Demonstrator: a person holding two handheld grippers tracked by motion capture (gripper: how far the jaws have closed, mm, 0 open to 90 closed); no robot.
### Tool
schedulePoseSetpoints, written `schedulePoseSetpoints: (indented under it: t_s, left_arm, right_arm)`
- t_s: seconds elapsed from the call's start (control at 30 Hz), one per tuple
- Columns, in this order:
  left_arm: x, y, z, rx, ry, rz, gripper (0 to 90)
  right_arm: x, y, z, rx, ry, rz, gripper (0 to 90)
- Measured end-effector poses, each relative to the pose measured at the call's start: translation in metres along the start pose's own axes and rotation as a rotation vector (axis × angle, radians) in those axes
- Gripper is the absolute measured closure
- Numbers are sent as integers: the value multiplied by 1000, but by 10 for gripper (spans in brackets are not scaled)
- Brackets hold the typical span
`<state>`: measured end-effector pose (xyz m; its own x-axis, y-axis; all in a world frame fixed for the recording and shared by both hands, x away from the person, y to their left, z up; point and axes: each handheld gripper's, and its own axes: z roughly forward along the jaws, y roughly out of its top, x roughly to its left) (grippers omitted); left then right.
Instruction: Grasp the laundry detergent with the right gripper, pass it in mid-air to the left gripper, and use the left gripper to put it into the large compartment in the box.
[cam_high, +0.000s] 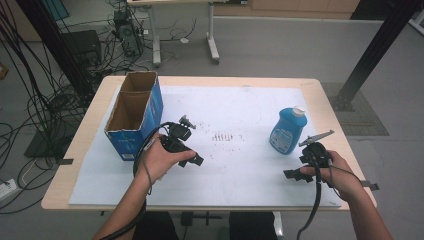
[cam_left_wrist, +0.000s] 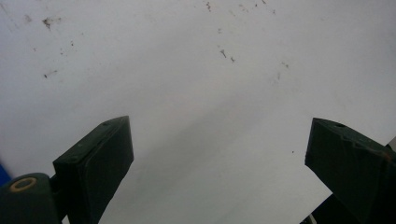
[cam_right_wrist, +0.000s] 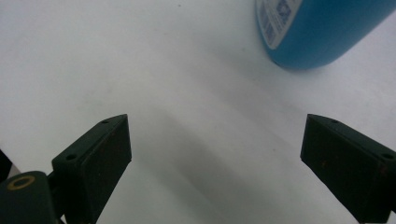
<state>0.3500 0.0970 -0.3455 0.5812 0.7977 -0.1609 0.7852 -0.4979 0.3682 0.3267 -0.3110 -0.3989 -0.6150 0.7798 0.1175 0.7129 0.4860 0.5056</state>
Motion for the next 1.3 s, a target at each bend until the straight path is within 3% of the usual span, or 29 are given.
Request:
schedulePoseSetpoints:
  t_s: [0.13, 0.27, 0.7, 0.83, 1.1, 1.3]
  left_arm:
    - [-1, 0, 1, 0, -8, -5, 82]
    - [-2, 0, 0, -6, -1, -7, 82]
    - [-5, 2, 0, -15, -1, -14, 83]
    - [-6, 4, 1, -18, -10, -19, 82]
    - [-9, 8, -5, -22, 6, 7, 82]
    - [-13, 14, -11, -41, 1, 20, 82]
  right_arm:
    - [-8, -5, 0, -17, -2, -17, 80]
    - [-13, -8, 0, -31, -2, 3, 80]
    - [-36, -16, 6, -137, -28, -7, 80]
    - [-37, -15, 8, -182, -14, -13, 80]
    - [-38, -12, 7, -267, -47, -36, 78]
    - [-36, -12, 8, -308, -44, -38, 69]
